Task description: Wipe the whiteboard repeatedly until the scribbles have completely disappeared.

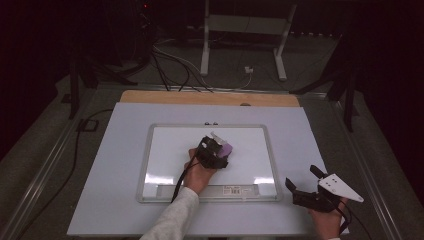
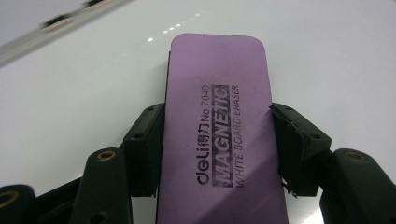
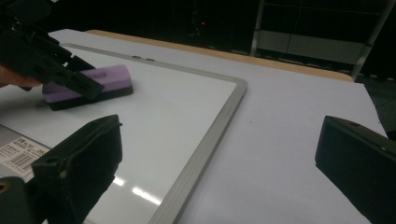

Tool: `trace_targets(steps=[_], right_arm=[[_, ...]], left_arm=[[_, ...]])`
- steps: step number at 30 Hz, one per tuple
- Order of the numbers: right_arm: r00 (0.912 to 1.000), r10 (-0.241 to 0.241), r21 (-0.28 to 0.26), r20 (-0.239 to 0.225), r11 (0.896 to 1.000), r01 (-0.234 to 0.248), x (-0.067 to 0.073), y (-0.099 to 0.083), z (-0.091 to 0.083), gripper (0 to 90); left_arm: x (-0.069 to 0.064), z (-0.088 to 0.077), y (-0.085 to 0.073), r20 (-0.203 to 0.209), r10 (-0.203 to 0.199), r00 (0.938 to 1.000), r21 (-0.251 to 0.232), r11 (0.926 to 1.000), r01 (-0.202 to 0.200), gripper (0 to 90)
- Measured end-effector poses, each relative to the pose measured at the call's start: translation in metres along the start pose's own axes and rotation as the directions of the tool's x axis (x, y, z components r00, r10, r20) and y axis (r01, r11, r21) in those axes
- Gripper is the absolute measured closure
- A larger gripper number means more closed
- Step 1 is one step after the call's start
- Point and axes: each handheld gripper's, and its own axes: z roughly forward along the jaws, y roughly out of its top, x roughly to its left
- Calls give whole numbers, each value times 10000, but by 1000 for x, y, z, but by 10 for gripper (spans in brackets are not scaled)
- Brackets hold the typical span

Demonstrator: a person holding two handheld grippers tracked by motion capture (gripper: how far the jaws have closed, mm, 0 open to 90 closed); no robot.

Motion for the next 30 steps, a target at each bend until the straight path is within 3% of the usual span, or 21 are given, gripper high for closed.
trace_targets(steps=[3,9,15,23,30], right_arm=[[10000,30,-9,1,10000,-30,0,0,0,7],[10000,62,-9,5,10000,-62,-1,0,0,7],[10000,74,-48,31,10000,-73,0,0,0,7],[10000,80,-58,29,10000,-80,0,0,0,7],[10000,46,-54,21,10000,-46,0,0,0,7]], left_arm=[[12,-3,-2,-395,-369,9985,-31,9993,368,418],[32,-16,-7,-710,-1193,9903,-408,9923,1167,418],[41,-30,-14,-923,-1423,9855,-665,9884,1365,417],[58,-48,-34,-1217,-2015,9719,-918,9773,1911,418],[68,-53,-48,-1510,-2164,9646,-831,9751,2057,417]])
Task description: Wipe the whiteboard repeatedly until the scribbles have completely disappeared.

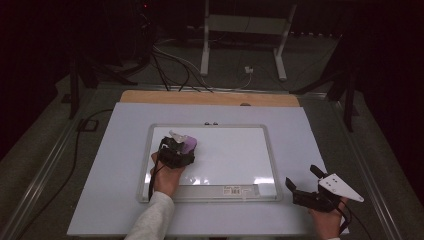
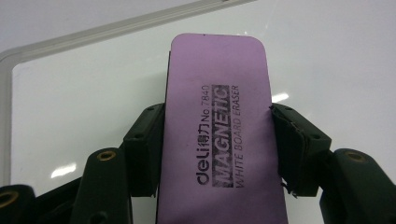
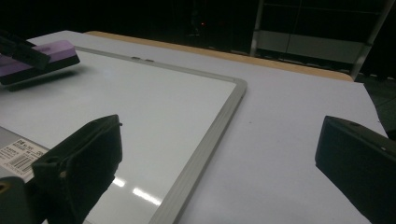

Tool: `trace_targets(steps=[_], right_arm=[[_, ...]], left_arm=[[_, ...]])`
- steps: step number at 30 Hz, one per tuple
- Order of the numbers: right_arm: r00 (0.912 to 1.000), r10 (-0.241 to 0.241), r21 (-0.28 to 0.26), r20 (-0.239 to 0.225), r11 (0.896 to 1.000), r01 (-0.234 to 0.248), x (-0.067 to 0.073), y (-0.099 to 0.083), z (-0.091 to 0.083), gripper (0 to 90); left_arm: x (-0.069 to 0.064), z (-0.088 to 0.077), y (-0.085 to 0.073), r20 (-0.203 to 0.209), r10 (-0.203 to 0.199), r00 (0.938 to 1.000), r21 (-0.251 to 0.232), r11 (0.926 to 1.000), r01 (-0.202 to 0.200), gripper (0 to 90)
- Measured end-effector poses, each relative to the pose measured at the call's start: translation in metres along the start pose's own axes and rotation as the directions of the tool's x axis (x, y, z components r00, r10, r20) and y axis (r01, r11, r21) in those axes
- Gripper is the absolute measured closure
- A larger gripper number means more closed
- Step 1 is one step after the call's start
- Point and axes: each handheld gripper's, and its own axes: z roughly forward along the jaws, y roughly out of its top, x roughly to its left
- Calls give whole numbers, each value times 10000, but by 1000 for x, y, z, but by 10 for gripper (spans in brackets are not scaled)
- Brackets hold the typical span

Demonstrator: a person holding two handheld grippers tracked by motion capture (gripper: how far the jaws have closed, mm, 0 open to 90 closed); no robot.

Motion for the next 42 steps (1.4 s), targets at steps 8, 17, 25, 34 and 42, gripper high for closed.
trace_targets(steps=[8,17,25,34,42], right_arm=[[10000,13,8,11,10000,-13,0,0,0,7],[10000,48,-12,22,10000,-48,-1,0,-1,7],[10000,19,7,12,10000,-19,-1,0,0,7],[10000,5,41,24,10000,-6,-1,-1,1,7],[10000,63,-1,58,10000,-63,-1,0,-1,7]], left_arm=[[8,-1,-5,-225,-227,9995,-25,9997,227,417],[17,1,-5,-568,-522,9970,-53,9986,520,417],[31,9,-6,-907,-1004,9908,41,9949,1011,417],[45,17,-3,-1328,-1550,9789,41,9876,1569,417],[53,22,-1,-1515,-1759,9727,15,9840,1782,416]])
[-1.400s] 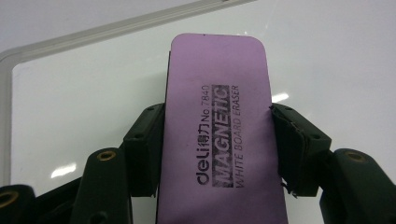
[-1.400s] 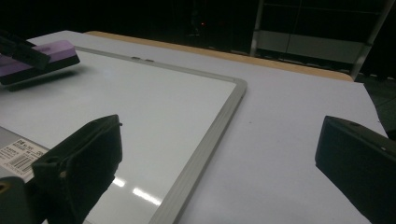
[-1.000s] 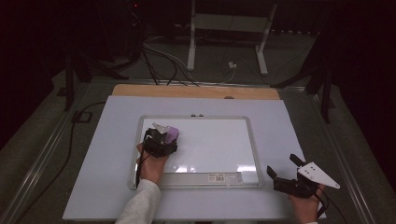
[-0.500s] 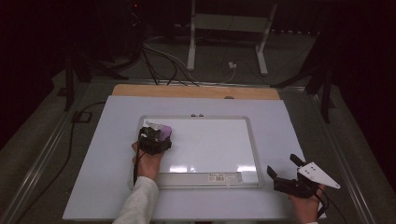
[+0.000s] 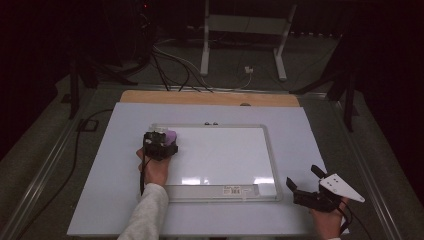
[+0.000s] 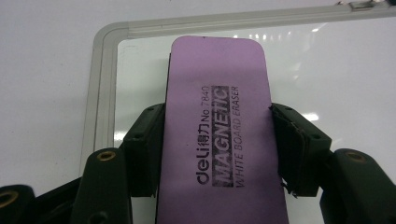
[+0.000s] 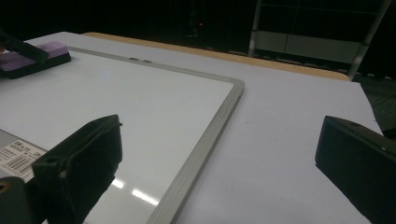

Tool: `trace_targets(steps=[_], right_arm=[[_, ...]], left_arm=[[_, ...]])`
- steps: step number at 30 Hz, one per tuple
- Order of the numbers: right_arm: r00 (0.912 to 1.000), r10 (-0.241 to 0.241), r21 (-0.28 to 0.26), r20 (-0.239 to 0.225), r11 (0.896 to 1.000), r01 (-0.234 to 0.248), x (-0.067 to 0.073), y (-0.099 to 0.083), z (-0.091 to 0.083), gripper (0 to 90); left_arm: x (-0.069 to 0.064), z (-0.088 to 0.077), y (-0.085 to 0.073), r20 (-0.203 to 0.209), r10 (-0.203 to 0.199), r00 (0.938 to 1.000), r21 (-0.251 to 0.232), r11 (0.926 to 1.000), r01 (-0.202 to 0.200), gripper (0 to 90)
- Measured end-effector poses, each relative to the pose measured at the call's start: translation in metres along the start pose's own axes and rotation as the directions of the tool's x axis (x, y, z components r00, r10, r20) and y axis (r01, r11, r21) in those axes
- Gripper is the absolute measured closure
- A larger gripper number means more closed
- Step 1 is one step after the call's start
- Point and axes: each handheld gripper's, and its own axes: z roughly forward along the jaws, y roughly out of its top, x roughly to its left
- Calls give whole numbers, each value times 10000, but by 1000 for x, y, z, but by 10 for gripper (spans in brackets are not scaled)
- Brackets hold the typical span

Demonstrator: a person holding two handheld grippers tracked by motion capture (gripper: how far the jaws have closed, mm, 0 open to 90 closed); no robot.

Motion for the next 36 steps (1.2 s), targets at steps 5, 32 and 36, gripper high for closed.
trace_targets(steps=[5,32,36], right_arm=[[10000,-32,6,-16,10000,32,0,0,0,7],[10000,-25,-32,-24,10000,25,1,0,-1,7],[10000,22,-10,-6,10000,-22,0,0,-1,7]], left_arm=[[2,3,-1,170,-124,9998,-140,9998,127,416],[-6,-13,-4,579,1978,9785,-884,9773,-1924,320],[-1,-13,-4,457,1795,9827,-777,9814,-1756,315]])
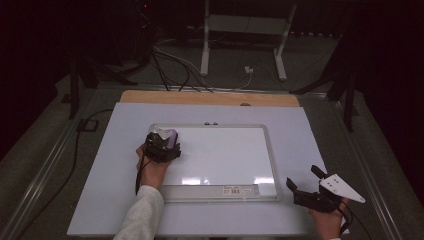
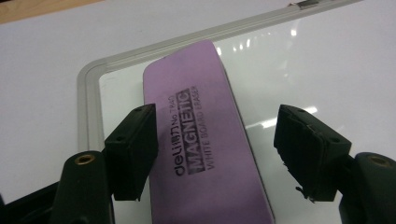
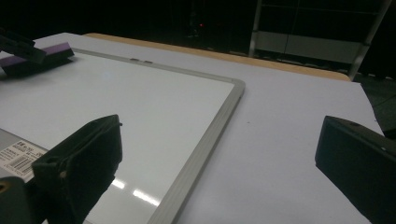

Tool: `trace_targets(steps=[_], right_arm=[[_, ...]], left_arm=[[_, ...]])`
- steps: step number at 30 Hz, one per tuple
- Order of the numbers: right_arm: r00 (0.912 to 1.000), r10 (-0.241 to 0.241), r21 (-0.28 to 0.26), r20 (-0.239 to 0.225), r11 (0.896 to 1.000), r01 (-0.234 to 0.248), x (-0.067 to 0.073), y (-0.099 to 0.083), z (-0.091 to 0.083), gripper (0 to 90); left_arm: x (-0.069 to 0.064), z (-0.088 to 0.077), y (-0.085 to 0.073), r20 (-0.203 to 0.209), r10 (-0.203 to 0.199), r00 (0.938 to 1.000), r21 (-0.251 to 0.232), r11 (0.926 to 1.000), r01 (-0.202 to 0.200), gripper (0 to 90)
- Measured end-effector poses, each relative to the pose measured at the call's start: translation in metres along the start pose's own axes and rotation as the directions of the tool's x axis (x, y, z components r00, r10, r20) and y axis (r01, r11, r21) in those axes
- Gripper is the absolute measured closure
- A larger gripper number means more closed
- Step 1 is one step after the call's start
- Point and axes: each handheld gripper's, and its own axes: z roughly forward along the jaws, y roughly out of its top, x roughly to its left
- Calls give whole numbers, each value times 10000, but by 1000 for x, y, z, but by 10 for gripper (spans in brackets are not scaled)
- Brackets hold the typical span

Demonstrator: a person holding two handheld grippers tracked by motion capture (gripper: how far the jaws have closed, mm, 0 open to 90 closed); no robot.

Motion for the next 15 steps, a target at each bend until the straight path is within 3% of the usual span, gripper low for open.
trace_targets(steps=[7,15], right_arm=[[10000,-4,4,6,10000,4,0,0,0,7],[10000,-45,2,4,10000,45,1,0,0,7]], left_arm=[[7,0,-2,12,-338,9994,78,9994,338,333],[9,0,-4,-50,-307,9995,177,9994,308,421]])
